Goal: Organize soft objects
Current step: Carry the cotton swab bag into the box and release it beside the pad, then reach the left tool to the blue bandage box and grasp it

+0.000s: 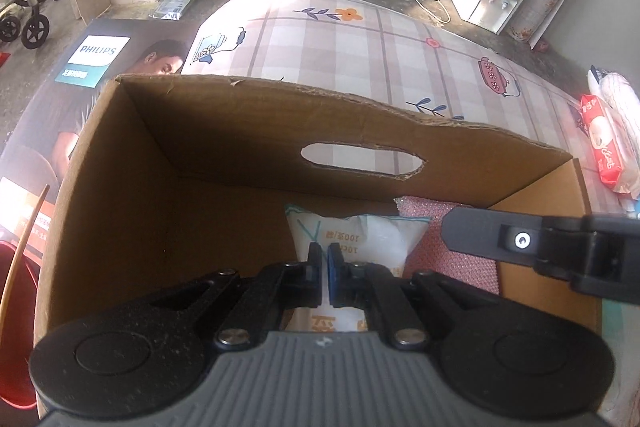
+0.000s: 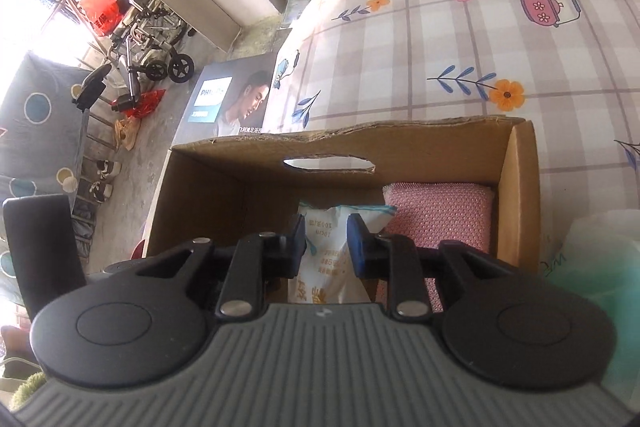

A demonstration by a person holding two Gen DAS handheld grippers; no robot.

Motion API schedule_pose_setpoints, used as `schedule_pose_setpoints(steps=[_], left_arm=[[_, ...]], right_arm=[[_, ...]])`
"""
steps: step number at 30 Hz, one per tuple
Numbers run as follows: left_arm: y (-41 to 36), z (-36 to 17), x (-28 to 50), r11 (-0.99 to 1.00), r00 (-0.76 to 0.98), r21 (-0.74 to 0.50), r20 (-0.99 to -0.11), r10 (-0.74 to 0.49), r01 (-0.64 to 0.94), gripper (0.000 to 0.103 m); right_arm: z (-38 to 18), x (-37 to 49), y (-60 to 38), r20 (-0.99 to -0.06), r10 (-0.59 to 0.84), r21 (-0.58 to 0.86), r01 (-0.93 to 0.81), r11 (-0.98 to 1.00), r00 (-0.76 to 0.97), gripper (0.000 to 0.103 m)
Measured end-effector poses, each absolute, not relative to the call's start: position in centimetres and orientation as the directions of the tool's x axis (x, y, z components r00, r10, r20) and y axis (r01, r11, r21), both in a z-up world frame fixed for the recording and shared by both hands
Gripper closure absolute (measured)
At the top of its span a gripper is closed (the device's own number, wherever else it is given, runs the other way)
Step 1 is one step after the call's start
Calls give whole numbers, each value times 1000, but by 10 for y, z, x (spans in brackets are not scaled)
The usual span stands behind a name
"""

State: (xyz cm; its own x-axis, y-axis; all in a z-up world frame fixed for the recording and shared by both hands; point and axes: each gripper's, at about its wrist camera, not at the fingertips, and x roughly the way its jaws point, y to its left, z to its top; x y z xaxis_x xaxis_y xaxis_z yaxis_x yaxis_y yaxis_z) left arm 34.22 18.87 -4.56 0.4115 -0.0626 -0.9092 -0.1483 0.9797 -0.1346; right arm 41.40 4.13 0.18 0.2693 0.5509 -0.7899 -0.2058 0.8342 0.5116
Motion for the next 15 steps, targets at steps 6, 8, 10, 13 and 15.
schedule_pose_setpoints(steps=[6,8,10,13,15], left_arm=[[184,-44,347,978,420,-133,-906,-53,-162,96],[185,-37,343,976,434,-136,-900,-49,-172,86],[186,-27,338,974,453,-133,-891,-37,-183,79],[186,-8,327,970,480,-145,-877,-35,-195,65],[182,4,319,969,498,-151,-867,-34,-197,55]], right_arm=[[14,409,15,-765,575,538,-202,818,290,81],[20,402,6,-747,593,553,-212,805,301,80],[29,395,-5,-725,609,565,-228,793,320,79],[42,383,-25,-699,621,571,-245,784,355,74],[51,374,-41,-684,622,571,-253,781,380,72]])
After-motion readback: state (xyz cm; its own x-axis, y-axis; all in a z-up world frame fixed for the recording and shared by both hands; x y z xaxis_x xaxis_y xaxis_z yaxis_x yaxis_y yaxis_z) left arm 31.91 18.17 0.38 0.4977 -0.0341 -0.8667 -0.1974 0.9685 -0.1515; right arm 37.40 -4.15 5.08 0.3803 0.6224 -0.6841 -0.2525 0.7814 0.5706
